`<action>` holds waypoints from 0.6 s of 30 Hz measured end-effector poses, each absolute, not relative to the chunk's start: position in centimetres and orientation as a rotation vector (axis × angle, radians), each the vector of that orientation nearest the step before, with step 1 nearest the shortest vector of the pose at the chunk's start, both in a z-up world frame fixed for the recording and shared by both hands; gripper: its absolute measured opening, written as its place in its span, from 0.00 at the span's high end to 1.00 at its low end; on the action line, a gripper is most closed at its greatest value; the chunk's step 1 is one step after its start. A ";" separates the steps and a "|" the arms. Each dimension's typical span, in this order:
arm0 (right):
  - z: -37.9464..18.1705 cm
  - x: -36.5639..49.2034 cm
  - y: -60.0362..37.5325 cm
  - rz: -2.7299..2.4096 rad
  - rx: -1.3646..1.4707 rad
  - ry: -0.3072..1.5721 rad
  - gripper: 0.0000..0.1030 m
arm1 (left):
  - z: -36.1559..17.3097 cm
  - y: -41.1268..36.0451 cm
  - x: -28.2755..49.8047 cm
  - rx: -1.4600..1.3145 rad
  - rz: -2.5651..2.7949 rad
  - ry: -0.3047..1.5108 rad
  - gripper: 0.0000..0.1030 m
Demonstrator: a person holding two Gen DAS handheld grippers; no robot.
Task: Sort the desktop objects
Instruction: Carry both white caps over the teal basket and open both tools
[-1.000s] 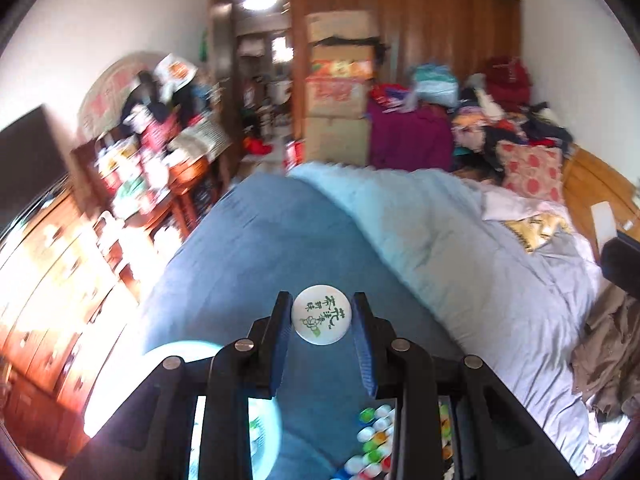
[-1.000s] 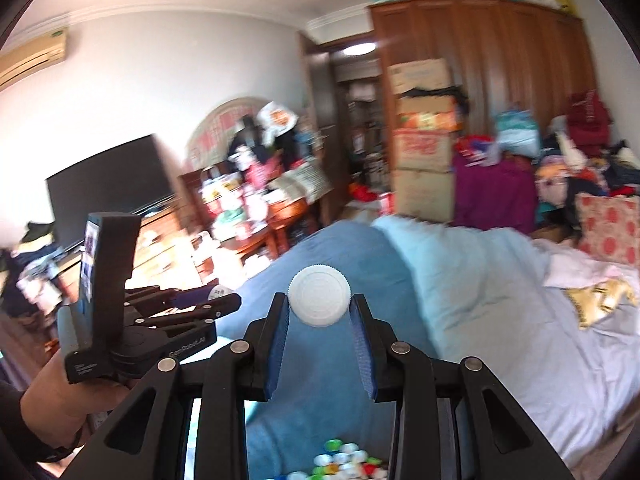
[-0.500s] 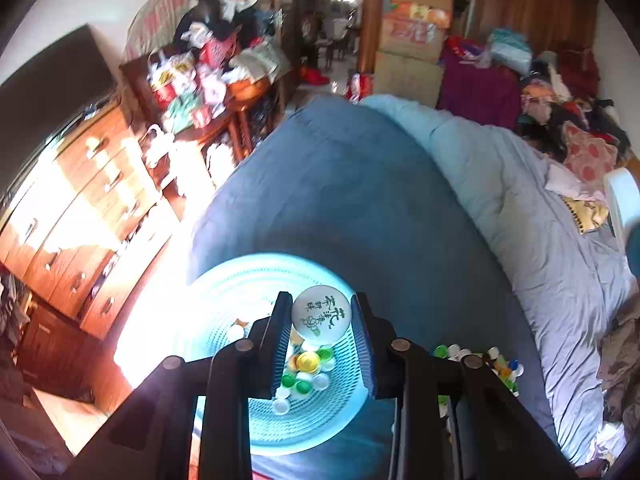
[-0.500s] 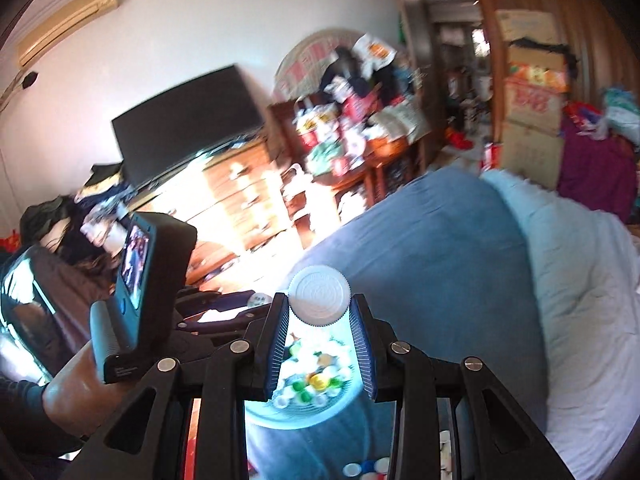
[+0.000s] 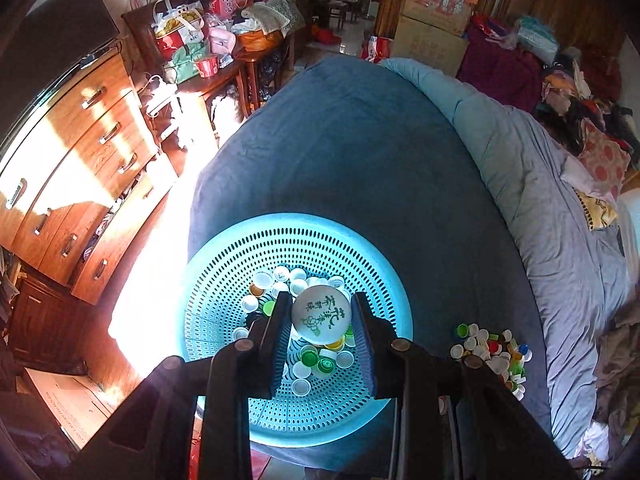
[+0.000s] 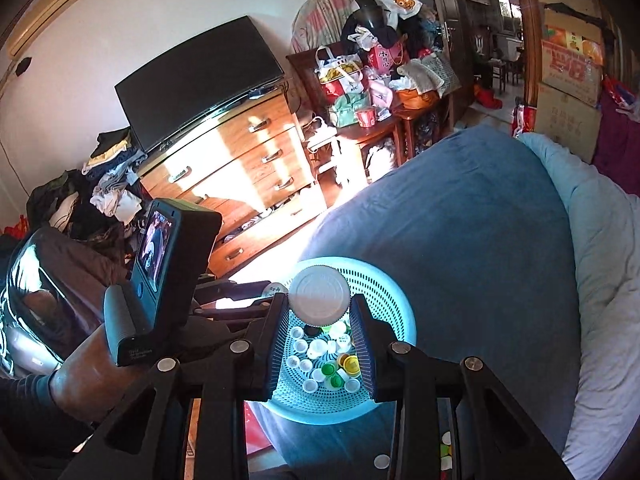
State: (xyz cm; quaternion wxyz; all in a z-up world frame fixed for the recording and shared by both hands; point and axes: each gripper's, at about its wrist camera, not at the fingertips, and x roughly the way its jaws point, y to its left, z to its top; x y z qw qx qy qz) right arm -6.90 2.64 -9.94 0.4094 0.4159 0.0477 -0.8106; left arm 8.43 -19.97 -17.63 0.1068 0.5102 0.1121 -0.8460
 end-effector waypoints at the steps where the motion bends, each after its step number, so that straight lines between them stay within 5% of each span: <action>1: -10.0 -6.8 2.5 -2.042 1.049 0.121 0.66 | -17.7 -20.2 8.3 1.508 -2.494 0.329 0.70; 16: -9.9 -7.4 0.6 -2.068 1.072 0.112 0.66 | -18.0 -21.0 4.8 1.570 -2.523 0.307 0.70; 18: -9.9 -7.4 0.3 -2.074 1.069 0.113 0.65 | -18.0 -21.2 4.9 1.577 -2.512 0.315 0.50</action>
